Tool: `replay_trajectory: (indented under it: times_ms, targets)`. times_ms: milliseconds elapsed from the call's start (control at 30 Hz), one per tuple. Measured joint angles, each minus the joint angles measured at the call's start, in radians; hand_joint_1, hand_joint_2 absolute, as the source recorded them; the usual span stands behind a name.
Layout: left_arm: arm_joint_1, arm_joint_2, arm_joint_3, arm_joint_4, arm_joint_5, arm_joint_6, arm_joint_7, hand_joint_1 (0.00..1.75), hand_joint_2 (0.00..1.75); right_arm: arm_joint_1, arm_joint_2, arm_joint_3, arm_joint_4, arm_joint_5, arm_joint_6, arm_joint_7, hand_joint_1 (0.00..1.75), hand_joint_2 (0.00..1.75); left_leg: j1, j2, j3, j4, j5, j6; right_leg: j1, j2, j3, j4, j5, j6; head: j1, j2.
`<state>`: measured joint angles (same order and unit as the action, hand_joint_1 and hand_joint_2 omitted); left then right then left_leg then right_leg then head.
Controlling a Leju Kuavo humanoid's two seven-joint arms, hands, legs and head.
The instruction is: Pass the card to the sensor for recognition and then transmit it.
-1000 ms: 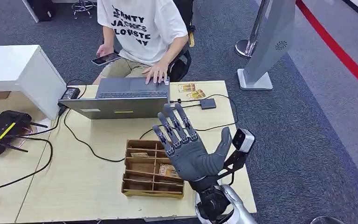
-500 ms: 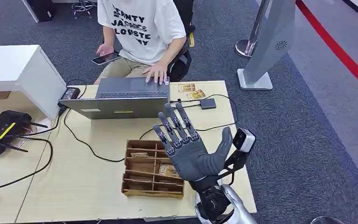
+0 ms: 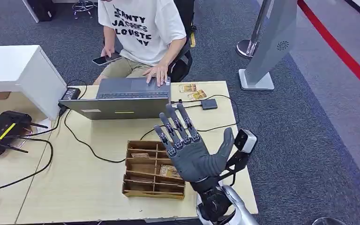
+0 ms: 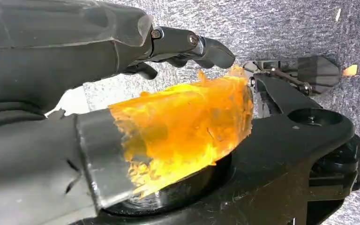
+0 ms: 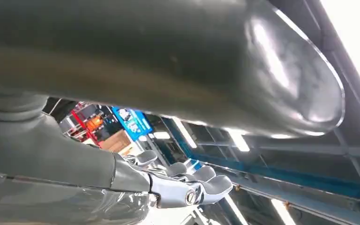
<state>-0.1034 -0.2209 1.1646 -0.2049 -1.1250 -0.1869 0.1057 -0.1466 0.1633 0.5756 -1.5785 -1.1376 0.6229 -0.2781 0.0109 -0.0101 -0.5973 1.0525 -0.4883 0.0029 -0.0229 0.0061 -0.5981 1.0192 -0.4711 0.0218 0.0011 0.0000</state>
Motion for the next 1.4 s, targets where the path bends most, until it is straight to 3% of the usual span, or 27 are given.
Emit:
replay_trajectory:
  times_ms: [567, 700, 867, 1267, 1400]
  targets:
    - [0.001, 0.000, 0.000, 0.000, 0.017, 0.040, 0.008, 0.00, 0.00, 0.018, 0.008, 0.051, 0.000, 0.053, -0.016, 0.010, 0.00, 0.00, 0.000, 0.000, 0.000, 0.000, 0.000, 0.000, 0.000, 0.000, 0.000, 0.000, 0.000, 0.000, 0.000, 0.000]
    - [0.001, 0.000, 0.003, 0.000, 0.044, 0.031, 0.009, 0.00, 0.00, -0.012, 0.008, 0.097, 0.029, 0.065, -0.015, -0.020, 0.00, 0.00, 0.000, 0.000, 0.000, 0.000, 0.000, 0.000, 0.000, 0.000, 0.000, 0.000, 0.000, 0.000, 0.000, 0.000]
    - [0.001, 0.002, 0.008, 0.000, 0.041, 0.010, 0.019, 0.00, 0.00, -0.056, 0.024, 0.163, 0.090, 0.107, -0.013, -0.103, 0.00, 0.00, 0.000, 0.000, 0.000, 0.000, 0.000, 0.000, 0.000, 0.000, 0.000, 0.000, 0.000, 0.000, 0.000, 0.000]
    - [0.002, 0.002, 0.008, 0.000, 0.039, 0.007, 0.021, 0.00, 0.00, -0.088, 0.037, 0.205, 0.142, 0.113, -0.014, -0.114, 0.00, 0.00, 0.000, -0.001, 0.000, 0.000, 0.000, 0.000, 0.000, -0.001, 0.000, 0.000, 0.000, 0.000, 0.000, 0.000]
    - [0.003, 0.001, 0.008, 0.000, 0.033, 0.018, 0.021, 0.00, 0.00, -0.090, 0.037, 0.207, 0.154, 0.129, 0.005, -0.146, 0.00, 0.00, 0.000, 0.000, 0.000, 0.000, 0.000, 0.000, 0.000, -0.001, 0.000, 0.000, 0.000, 0.000, 0.000, 0.000]
